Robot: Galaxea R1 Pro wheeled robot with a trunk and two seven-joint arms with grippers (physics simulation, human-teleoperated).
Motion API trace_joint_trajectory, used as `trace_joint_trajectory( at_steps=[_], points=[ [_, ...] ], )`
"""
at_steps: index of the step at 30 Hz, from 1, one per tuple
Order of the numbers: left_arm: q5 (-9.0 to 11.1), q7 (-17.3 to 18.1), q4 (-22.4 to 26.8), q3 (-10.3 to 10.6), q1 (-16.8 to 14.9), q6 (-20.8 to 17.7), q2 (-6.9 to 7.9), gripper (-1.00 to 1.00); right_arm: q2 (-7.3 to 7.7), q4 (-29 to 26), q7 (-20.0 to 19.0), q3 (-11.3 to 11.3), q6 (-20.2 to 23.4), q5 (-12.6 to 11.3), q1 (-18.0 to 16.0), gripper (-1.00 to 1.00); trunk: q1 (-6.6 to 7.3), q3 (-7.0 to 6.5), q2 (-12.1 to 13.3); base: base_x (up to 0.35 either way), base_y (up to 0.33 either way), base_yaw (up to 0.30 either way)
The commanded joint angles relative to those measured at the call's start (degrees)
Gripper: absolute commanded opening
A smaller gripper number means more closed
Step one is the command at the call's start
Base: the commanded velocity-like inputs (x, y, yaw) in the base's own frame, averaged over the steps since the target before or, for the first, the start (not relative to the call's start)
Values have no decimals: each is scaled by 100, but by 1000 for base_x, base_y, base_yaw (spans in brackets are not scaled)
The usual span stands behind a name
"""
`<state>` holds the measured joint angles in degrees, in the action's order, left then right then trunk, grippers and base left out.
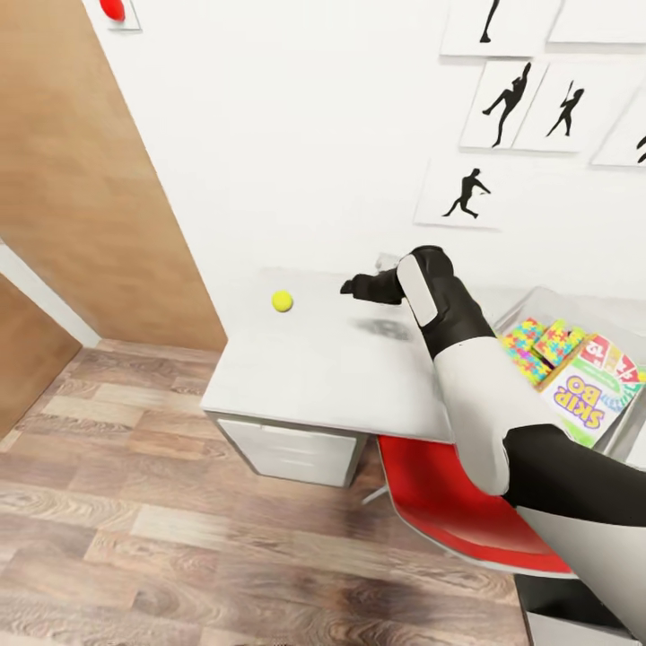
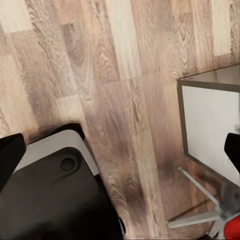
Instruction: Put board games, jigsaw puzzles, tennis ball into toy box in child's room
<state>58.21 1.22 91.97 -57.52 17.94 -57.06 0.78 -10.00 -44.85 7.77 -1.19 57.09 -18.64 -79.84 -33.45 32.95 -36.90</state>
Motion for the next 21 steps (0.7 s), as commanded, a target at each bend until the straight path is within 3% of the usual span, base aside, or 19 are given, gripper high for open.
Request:
trace_joint_trajectory(
  at_steps=[1, 2, 3, 5, 8, 9, 12, 13, 17, 18, 21],
  points=[
    [-210, 3, 5, 139, -47, 29, -47, 100, 0, -1, 71, -9, 11, -60, -34, 100, -2, 5, -6, 0, 0, 300],
    [-371, -11, 5, 253, -83, 85, -87, 100, 0, 0, 82, -10, 8, -60, -63, 100, -2, 5, -6, 0, 0, 300],
    [-371, -11, 5, 253, -83, 85, -87, 100, 0, 0, 82, -10, 8, -60, -63, 100, -2, 5, -6, 0, 0, 300],
    [-604, -62, 0, 424, -139, 201, -147, 100, 0, 1, 99, -13, 3, -61, -114, 100, -2, 5, -6, 0, 0, 300],
    [-799, -223, -3, 646, -194, 329, -206, 100, 0, 2, 105, -14, -2, -61, -181, 100, -2, 5, -6, 0, 0, 300],
    [-799, -223, -3, 646, -194, 329, -206, 100, 0, 2, 105, -14, -2, -61, -181, 100, -2, 5, -6, 0, 0, 300],
    [-901, -427, -10, 997, -235, 406, -233, 100, 0, 1, 87, -10, -3, -62, -233, 100, -2, 5, -6, 0, 0, 300],
    [-901, -427, -10, 997, -235, 406, -233, 100, 0, 1, 87, -10, -3, -62, -233, 100, -2, 5, -6, 0, 0, 300],
    [-972, -710, -51, 1567, -353, 464, -239, 100, 0, -13, 63, -11, -7, -61, -240, 100, -2, 5, -6, 0, 0, 300],
    [-972, -710, -51, 1567, -353, 464, -239, 100, 0, -13, 63, -11, -7, -61, -240, 100, -2, 5, -6, 0, 0, 300],
    [-1049, -958, -160, 2055, -587, 517, -248, 100, 0, -13, 56, -15, -10, -61, -242, 100, -2, 5, -6, 0, 0, 300]
  ],
)
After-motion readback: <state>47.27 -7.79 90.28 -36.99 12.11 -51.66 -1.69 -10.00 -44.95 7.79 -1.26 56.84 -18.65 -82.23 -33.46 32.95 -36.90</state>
